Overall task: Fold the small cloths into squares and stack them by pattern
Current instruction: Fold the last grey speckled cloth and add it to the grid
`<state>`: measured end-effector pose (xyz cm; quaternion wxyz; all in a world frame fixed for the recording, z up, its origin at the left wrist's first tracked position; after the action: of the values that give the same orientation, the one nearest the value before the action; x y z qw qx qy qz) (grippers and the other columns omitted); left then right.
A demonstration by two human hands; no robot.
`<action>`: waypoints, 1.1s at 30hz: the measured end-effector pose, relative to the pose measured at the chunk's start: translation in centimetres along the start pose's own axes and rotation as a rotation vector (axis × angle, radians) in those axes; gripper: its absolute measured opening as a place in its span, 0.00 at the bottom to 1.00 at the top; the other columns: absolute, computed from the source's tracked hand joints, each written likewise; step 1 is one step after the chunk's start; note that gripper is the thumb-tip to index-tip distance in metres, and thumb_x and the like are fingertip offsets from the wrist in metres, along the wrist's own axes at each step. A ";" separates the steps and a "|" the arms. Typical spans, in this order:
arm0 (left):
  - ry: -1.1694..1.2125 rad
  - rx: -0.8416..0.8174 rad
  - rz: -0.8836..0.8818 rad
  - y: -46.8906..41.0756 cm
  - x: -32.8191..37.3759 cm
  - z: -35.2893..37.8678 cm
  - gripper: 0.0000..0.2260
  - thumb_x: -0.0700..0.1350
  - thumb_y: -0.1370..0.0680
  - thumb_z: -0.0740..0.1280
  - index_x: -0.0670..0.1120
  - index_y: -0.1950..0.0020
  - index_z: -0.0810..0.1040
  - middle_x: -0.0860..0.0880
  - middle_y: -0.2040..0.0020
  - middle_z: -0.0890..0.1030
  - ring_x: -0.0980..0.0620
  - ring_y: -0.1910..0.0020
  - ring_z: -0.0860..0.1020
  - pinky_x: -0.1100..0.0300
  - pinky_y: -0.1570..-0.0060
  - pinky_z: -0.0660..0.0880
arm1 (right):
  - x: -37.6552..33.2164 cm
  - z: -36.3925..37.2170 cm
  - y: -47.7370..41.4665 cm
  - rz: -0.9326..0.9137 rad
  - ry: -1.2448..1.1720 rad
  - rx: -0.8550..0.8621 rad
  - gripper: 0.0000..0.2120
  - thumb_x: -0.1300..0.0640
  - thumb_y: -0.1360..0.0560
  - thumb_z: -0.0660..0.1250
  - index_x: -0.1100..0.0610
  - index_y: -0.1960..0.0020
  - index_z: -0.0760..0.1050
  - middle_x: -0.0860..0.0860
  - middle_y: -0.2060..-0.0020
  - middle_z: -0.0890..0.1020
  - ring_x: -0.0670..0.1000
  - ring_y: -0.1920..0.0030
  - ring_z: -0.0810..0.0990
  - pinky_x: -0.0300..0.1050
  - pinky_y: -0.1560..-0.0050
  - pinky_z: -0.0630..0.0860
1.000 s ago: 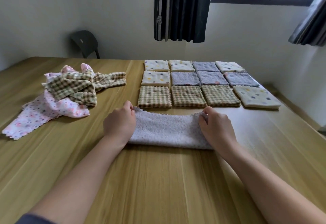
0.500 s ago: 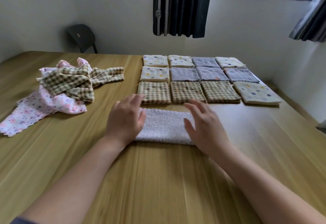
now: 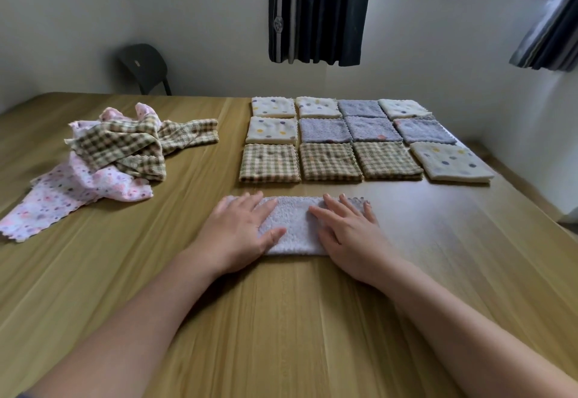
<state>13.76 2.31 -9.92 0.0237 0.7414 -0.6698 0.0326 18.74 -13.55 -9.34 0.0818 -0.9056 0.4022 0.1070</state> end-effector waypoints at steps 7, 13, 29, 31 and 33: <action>0.294 0.482 -0.003 3.4 -1.5 -5.3 0.12 0.54 0.22 0.62 0.50 0.61 0.78 0.53 0.75 0.74 0.55 0.74 0.73 0.60 0.68 0.64 | -2.3 -1.8 1.2 -0.155 -0.087 0.229 0.10 0.52 0.21 0.61 0.50 0.45 0.80 0.46 0.49 0.78 0.48 0.47 0.75 0.46 0.44 0.72; 0.513 0.206 0.423 4.7 0.7 -3.3 0.14 0.62 0.31 0.71 0.55 0.53 0.80 0.60 0.55 0.76 0.59 0.53 0.77 0.62 0.52 0.73 | -2.4 0.3 0.6 -0.268 -0.213 0.021 0.16 0.57 0.20 0.59 0.46 0.35 0.75 0.41 0.33 0.73 0.43 0.30 0.66 0.51 0.25 0.53; 0.589 0.261 0.098 3.7 -0.7 -2.0 0.06 0.50 0.22 0.67 0.51 0.59 0.76 0.54 0.62 0.78 0.60 0.62 0.73 0.69 0.63 0.66 | -4.9 -0.8 2.4 -0.542 -0.126 0.004 0.34 0.54 0.32 0.66 0.42 0.27 0.64 0.41 0.27 0.66 0.41 0.25 0.58 0.48 0.26 0.58; 0.605 0.272 0.069 3.8 -1.1 -2.1 0.06 0.48 0.22 0.67 0.50 0.58 0.77 0.54 0.63 0.78 0.60 0.63 0.74 0.68 0.64 0.66 | -5.8 -1.4 2.6 -0.624 -0.066 0.106 0.32 0.55 0.32 0.69 0.45 0.29 0.67 0.45 0.28 0.69 0.46 0.27 0.64 0.51 0.32 0.68; 0.641 0.275 0.046 3.9 -1.3 -2.2 0.07 0.48 0.22 0.67 0.49 0.59 0.78 0.54 0.64 0.79 0.59 0.64 0.74 0.68 0.65 0.67 | -6.6 -1.7 2.9 -0.691 -0.003 0.194 0.30 0.58 0.33 0.71 0.48 0.32 0.70 0.48 0.31 0.72 0.51 0.31 0.69 0.53 0.39 0.73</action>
<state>9.74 3.41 -7.87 0.1321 0.6743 -0.6343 0.3543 12.51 -11.14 -6.14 0.1991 -0.9760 0.0804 0.0355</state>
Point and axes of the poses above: each hand's wrist, its own y-axis away from the middle knuckle, its own z-axis out of the palm, x = y × z, the point moved 9 cm from there along -y, towards the middle knuckle
